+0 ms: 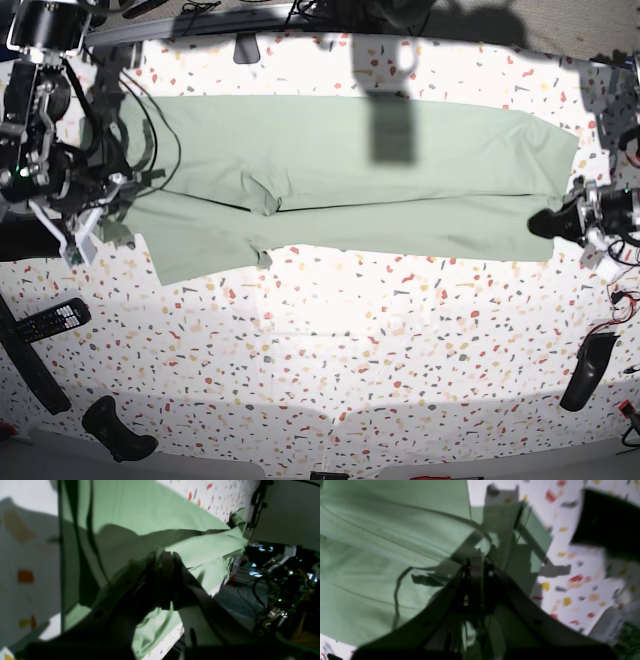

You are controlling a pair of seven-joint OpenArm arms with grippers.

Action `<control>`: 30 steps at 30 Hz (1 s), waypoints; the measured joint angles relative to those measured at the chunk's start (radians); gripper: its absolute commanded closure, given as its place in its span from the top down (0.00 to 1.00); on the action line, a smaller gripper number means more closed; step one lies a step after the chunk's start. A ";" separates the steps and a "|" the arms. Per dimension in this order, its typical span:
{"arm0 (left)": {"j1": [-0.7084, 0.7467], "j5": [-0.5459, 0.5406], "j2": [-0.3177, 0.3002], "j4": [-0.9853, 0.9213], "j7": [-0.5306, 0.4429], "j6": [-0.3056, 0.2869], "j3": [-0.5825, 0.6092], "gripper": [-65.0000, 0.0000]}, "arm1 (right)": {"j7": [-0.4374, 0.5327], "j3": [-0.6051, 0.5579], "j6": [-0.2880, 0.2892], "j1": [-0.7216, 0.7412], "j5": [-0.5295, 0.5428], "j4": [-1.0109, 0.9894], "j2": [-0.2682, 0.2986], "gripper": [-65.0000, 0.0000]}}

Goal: Fold the T-shirt properly
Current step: 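Lower the folded hem onto the shirt and adjust grips on the edges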

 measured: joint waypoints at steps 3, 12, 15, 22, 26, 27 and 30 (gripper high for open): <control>0.039 0.064 0.000 0.050 -0.056 0.000 0.000 0.00 | 0.003 0.000 -0.010 -0.023 0.000 0.000 -0.016 0.00; 0.084 0.112 0.000 0.214 -0.069 0.000 0.000 0.03 | 0.011 0.000 -0.011 -0.035 -0.016 0.000 -0.084 0.53; 0.084 0.113 0.000 0.224 -0.074 0.000 0.000 0.31 | 0.012 0.001 -0.011 -0.035 -0.081 0.000 -0.082 0.54; 0.084 0.112 0.000 0.224 -0.077 0.000 0.000 0.38 | 0.183 0.002 -0.010 -0.021 -0.090 0.022 -0.055 0.54; 0.084 0.111 0.000 0.224 -0.077 0.000 0.000 0.38 | 0.323 0.018 -0.011 0.028 -0.090 0.034 -0.053 0.54; 0.084 0.112 0.000 0.224 -0.079 0.000 0.000 0.38 | 0.345 0.021 -0.011 0.046 -0.090 0.034 -0.053 0.54; 0.084 0.111 0.000 0.223 -0.096 0.000 0.000 0.38 | 0.301 0.022 -0.022 0.119 -0.010 -0.009 -0.053 0.54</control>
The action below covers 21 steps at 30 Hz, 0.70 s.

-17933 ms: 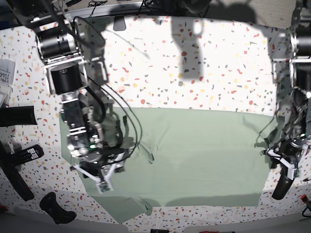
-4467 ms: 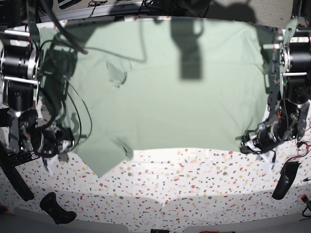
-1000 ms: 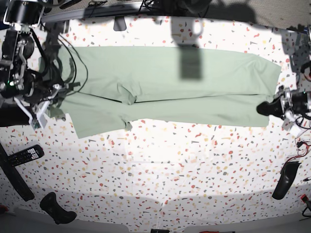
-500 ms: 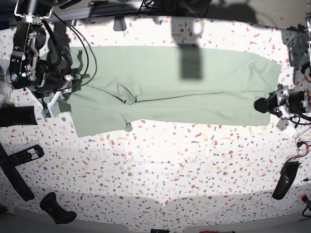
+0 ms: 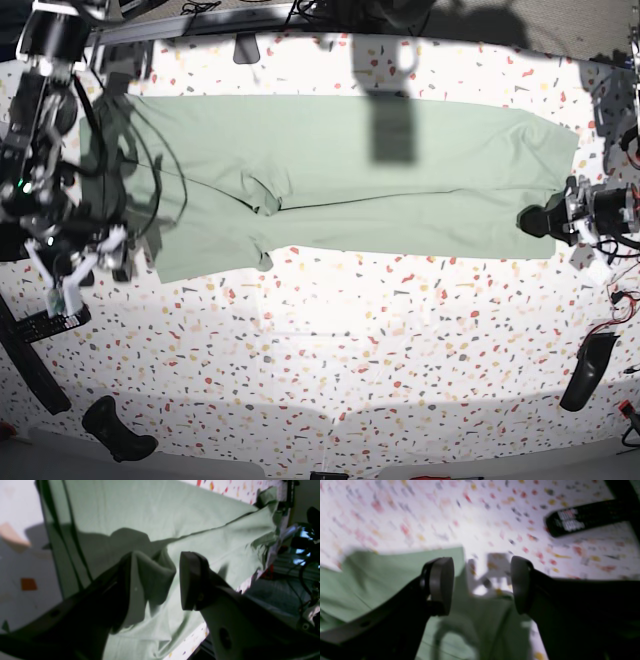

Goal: Fold the T-shirt properly
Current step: 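Lower the folded hem onto the shirt and adjust grips on the edges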

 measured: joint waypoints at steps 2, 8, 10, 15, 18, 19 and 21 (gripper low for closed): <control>0.000 0.000 0.000 0.001 0.000 0.000 0.000 0.38 | -0.023 0.000 0.001 0.049 0.055 -0.055 -0.003 0.54; 0.000 0.000 0.000 0.001 0.000 0.000 0.000 0.38 | -0.097 0.001 -0.004 0.222 0.074 -0.335 -0.006 0.54; 0.000 0.000 0.000 0.000 0.000 0.000 0.000 0.38 | -0.151 0.001 -0.005 0.285 0.072 -0.447 -0.005 0.54; 0.000 0.000 0.000 0.001 0.000 0.000 0.000 0.38 | -0.180 0.001 0.027 0.391 0.044 -0.706 -0.010 0.54; 0.000 0.000 0.000 0.000 0.000 0.000 0.000 0.38 | -0.145 0.001 0.052 0.422 0.004 -0.802 -0.006 0.54; 0.000 0.000 0.000 0.001 0.000 0.000 0.000 0.38 | -0.127 0.002 0.060 0.428 -0.021 -0.826 -0.005 0.54; 0.000 0.000 0.001 0.000 0.000 0.000 0.000 0.38 | -0.079 0.005 0.061 0.436 -0.056 -0.867 -0.004 0.54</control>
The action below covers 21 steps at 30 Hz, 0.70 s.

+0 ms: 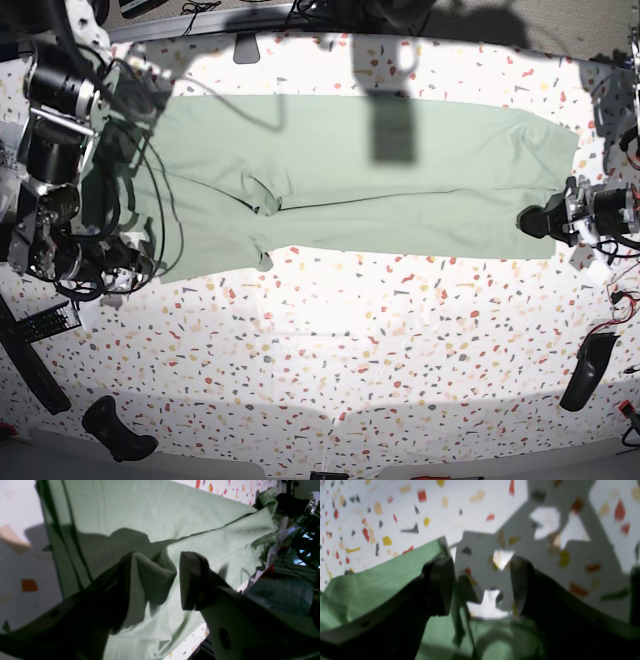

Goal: Fold the T-shirt properly
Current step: 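Lower the folded hem onto the shirt and adjust grips on the edges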

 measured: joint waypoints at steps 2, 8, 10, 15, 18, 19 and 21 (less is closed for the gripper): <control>0.000 0.000 0.005 0.000 0.000 0.000 0.000 0.38 | 0.015 0.000 0.000 0.000 -0.002 -0.033 0.002 0.54; 0.000 0.000 0.028 0.000 0.002 0.000 0.000 0.38 | -0.031 0.002 0.001 0.013 0.031 -0.085 -0.002 0.54; 0.000 0.000 0.026 0.000 0.002 0.000 0.000 0.38 | -0.045 0.002 0.009 0.013 0.057 -0.085 -0.015 0.54; 0.000 0.000 0.025 0.000 0.001 0.000 0.000 0.38 | -0.156 0.004 0.101 0.013 0.152 -0.087 -0.043 0.50; 0.000 0.000 0.024 0.000 0.001 0.000 0.000 0.38 | -0.174 0.005 0.113 0.011 0.184 -0.089 -0.052 0.30; 0.000 0.000 0.024 0.000 0.001 0.000 0.000 0.38 | -0.181 0.005 0.114 0.010 0.192 -0.092 -0.055 0.23; 0.000 0.000 0.024 0.000 0.001 0.000 0.000 0.38 | -0.181 0.005 0.114 0.007 0.192 -0.092 -0.055 0.07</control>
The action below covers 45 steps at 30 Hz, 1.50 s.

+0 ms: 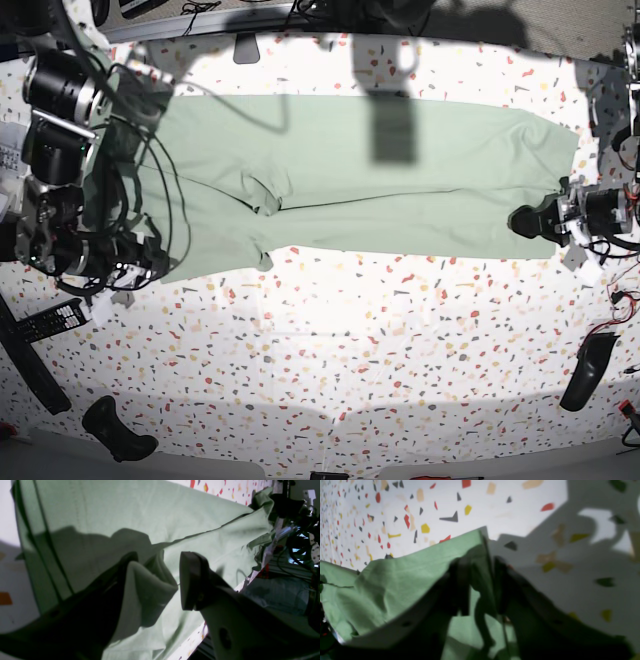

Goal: Fold the T-shirt properly
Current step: 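Lower the folded hem onto the shirt and adjust grips on the edges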

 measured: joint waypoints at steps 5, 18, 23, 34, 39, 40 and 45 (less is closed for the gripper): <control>0.000 0.000 0.000 0.000 0.000 0.000 0.000 0.38 | -0.005 0.000 0.052 0.000 -0.002 -0.002 0.000 0.00; 0.000 0.000 0.000 0.000 -0.001 0.000 0.000 0.38 | -0.053 -0.005 0.052 -0.021 0.151 0.055 -0.012 0.00; 0.000 -0.005 0.000 0.000 -0.001 0.000 0.000 0.38 | -0.056 -0.005 0.052 -0.024 0.148 0.153 -0.011 0.00; 0.000 -0.050 0.000 0.000 -0.001 0.000 0.000 0.38 | -0.055 -0.007 0.052 -0.088 0.310 0.352 -0.011 0.00; 0.000 -0.050 0.000 0.001 -0.002 0.000 0.000 0.38 | -0.015 -0.010 0.052 -0.245 0.333 0.595 -0.013 0.00; 0.000 -0.051 0.000 0.001 -0.002 0.000 0.000 0.38 | -0.014 -0.010 0.052 -0.269 0.332 0.647 -0.011 0.00; -0.002 -0.051 0.000 0.001 -0.002 0.000 0.000 0.38 | -0.028 -0.010 0.054 -0.393 0.342 0.883 -0.011 0.00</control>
